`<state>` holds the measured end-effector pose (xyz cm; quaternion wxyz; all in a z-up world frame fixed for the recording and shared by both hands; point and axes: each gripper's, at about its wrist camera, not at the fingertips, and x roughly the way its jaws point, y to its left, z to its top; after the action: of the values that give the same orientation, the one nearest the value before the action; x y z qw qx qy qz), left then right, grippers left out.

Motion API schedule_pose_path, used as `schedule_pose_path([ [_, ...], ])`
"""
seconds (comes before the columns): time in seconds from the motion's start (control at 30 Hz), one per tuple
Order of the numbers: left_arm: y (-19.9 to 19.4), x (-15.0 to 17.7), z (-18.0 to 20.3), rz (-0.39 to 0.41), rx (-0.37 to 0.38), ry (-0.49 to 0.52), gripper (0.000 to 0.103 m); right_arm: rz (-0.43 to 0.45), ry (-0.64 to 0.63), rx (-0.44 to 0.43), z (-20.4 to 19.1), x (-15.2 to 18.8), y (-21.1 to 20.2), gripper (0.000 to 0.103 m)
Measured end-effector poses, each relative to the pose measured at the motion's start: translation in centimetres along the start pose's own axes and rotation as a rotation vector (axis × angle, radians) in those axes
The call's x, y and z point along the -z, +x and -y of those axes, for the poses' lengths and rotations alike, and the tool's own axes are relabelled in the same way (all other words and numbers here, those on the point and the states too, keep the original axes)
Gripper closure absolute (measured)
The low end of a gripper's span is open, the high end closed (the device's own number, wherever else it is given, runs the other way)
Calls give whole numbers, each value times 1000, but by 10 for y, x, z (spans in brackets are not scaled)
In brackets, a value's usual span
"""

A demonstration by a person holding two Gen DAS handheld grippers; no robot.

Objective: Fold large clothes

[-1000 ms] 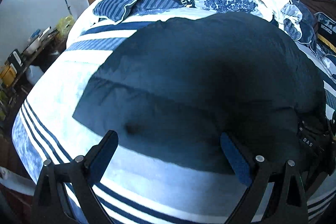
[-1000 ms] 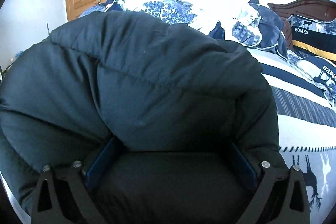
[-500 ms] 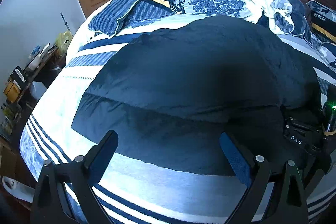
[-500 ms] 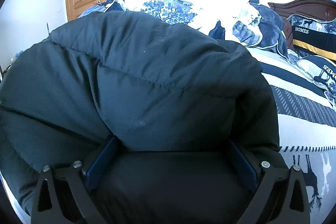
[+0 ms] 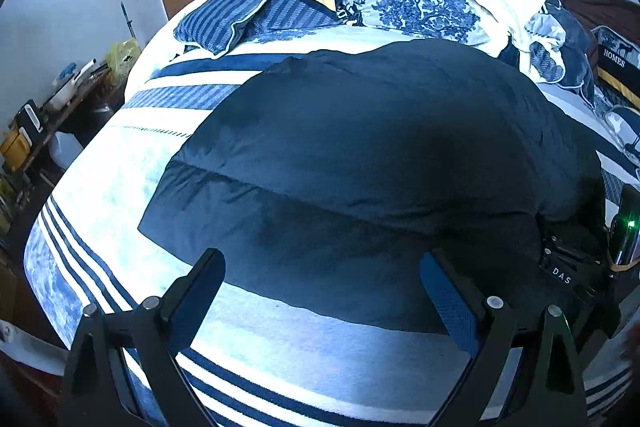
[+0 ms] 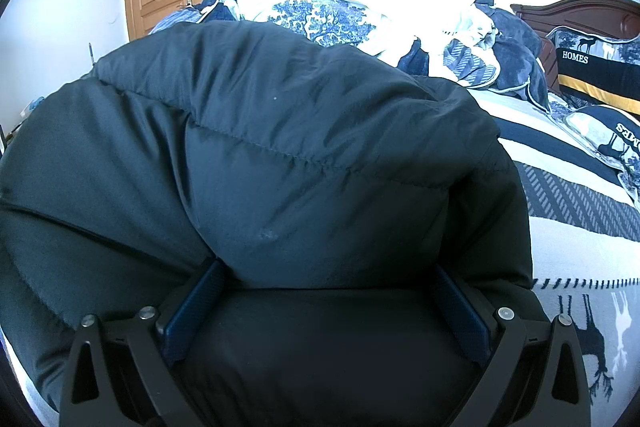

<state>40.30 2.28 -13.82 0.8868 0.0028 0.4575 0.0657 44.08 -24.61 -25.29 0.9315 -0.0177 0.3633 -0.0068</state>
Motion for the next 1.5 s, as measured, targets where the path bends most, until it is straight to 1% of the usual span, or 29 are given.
schedule_pose_path([
  [0.1,5,-3,-8,-3,-5,2,5,0,0,0,0,0,0,0],
  [0.37,24,-16,-46,-5,-6,-46,5,0,-3,5,-4,1,1,0],
  [0.5,34,-21,-60,-6,0,-60,5,-38,-11,-17,-3,4,-10,0],
  [0.6,38,-19,-65,-19,15,-68,5,-51,50,-35,5,7,-28,0],
  [0.67,36,-15,-66,-5,18,-65,5,-52,106,-42,9,5,-46,0],
  [0.73,33,-13,-64,6,14,-53,5,-20,131,-41,9,-1,-66,0],
  [0.77,32,-14,-64,12,11,-47,5,17,134,-40,8,-4,-81,0],
  [0.8,31,-15,-64,18,8,-40,5,58,127,-29,6,-9,-95,0],
  [0.87,32,-22,-68,36,4,-20,5,96,122,0,10,-19,-112,0],
  [0.9,36,-28,-74,31,-5,-20,5,107,155,12,18,-23,-117,0],
  [0.93,41,-33,-81,16,0,-27,5,105,215,21,32,-27,-118,0],
  [0.97,49,-37,-90,-9,14,-34,5,61,316,-9,54,-28,-114,0],
  [1.0,58,-41,-99,-38,19,-53,5,20,371,-39,68,-30,-108,0],
  [1.03,64,-44,-109,-51,18,-81,5,-49,452,-85,87,-25,-102,0],
  [1.1,72,-45,-128,-63,29,-139,5,-80,495,-94,105,-14,-102,0],
  [1.2,81,-36,-153,-99,69,-243,5,-140,480,-143,111,9,-104,1],
  [1.23,82,-30,-158,-105,81,-278,5,-138,479,-155,110,17,-106,1],
  [1.27,81,-24,-163,-107,96,-309,5,-107,489,-135,106,29,-113,2],
  [1.3,80,-20,-166,-107,107,-319,5,-75,505,-124,106,36,-116,2],
  [1.33,79,-16,-167,-106,115,-322,5,-31,543,-148,109,43,-118,2],
  [1.4,76,-8,-162,-100,110,-308,5,13,595,-244,112,46,-122,2],
  [1.47,74,-4,-157,-98,117,-282,5,61,605,-267,111,42,-127,2],
  [1.5,74,-3,-153,-103,122,-272,5,68,606,-277,111,38,-124,2],
])
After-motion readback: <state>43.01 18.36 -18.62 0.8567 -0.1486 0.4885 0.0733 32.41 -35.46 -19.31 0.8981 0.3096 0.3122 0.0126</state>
